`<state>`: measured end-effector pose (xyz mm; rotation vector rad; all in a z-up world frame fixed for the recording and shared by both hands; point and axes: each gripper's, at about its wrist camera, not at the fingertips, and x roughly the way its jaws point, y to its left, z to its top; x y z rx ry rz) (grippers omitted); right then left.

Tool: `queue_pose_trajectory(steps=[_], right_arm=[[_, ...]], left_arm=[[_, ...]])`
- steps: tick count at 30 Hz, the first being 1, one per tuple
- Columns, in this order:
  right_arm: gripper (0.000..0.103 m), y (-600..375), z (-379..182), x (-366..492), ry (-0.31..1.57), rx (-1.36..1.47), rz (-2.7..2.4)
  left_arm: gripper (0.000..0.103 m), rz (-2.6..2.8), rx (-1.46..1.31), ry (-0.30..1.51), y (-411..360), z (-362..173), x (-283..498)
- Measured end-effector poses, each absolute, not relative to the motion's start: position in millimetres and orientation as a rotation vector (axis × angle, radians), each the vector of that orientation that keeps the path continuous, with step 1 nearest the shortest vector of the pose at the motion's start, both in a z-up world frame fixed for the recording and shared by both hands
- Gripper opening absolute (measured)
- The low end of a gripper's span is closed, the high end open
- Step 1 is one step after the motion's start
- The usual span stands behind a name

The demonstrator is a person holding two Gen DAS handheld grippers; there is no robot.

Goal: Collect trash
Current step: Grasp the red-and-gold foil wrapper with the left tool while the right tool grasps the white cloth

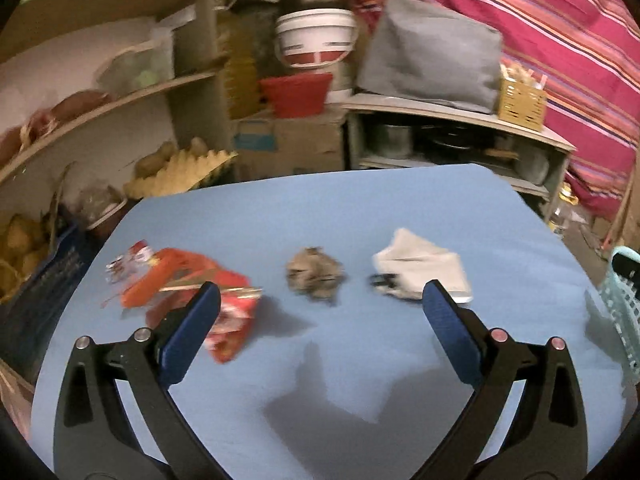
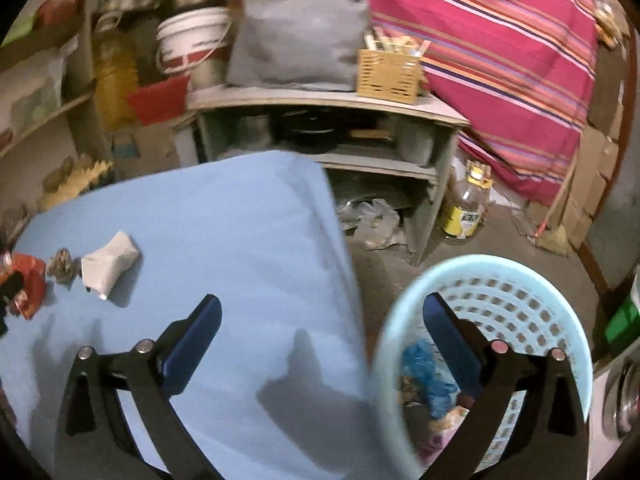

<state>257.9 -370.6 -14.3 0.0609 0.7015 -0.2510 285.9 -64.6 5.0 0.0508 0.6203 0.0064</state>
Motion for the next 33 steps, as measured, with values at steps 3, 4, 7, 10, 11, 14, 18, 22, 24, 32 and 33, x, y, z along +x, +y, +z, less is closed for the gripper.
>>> queue_pose_trajectory(steps=[3, 4, 7, 10, 11, 14, 18, 22, 24, 32, 33], right_arm=[[0.098, -344, -20, 272, 0.728, 0.037, -0.209], [0.098, -336, -22, 276, 0.733, 0.034, -0.196], [0.098, -312, -27, 285, 0.745, 0.031, -0.151], [0.098, -289, -29, 295, 0.746, 0.02, -0.117], [0.098, -281, -30, 299, 0.745, 0.015, -0.105], [0.098, -262, -34, 309, 0.747, 0.013, -0.084], [0.098, -240, -40, 321, 0.757, 0.018, -0.059], [0.098, -226, -46, 330, 0.765, 0.009, -0.054], [0.098, -221, -48, 335, 0.767, 0.017, -0.047], [0.098, -205, -52, 356, 0.782, 0.025, -0.033], [0.098, -204, -54, 358, 0.79, 0.034, -0.029]], left_arm=[[0.098, 0.031, 0.039, 0.636, -39, -4, 291], [0.098, 0.038, 0.031, 0.64, -34, -7, 293], [0.098, 0.047, -0.016, 0.683, -15, -22, 302], [0.097, 0.049, -0.026, 0.708, -3, -32, 310], [0.097, 0.047, -0.024, 0.712, -2, -34, 310], [0.097, 0.042, -0.024, 0.716, 3, -39, 313], [0.097, 0.039, -0.002, 0.697, 7, -39, 314], [0.097, 0.024, -0.018, 0.697, 12, -40, 318], [0.097, 0.016, -0.03, 0.698, 15, -39, 321], [0.088, -0.025, -0.08, 0.697, 25, -37, 331], [0.083, -0.034, -0.081, 0.706, 25, -38, 333]])
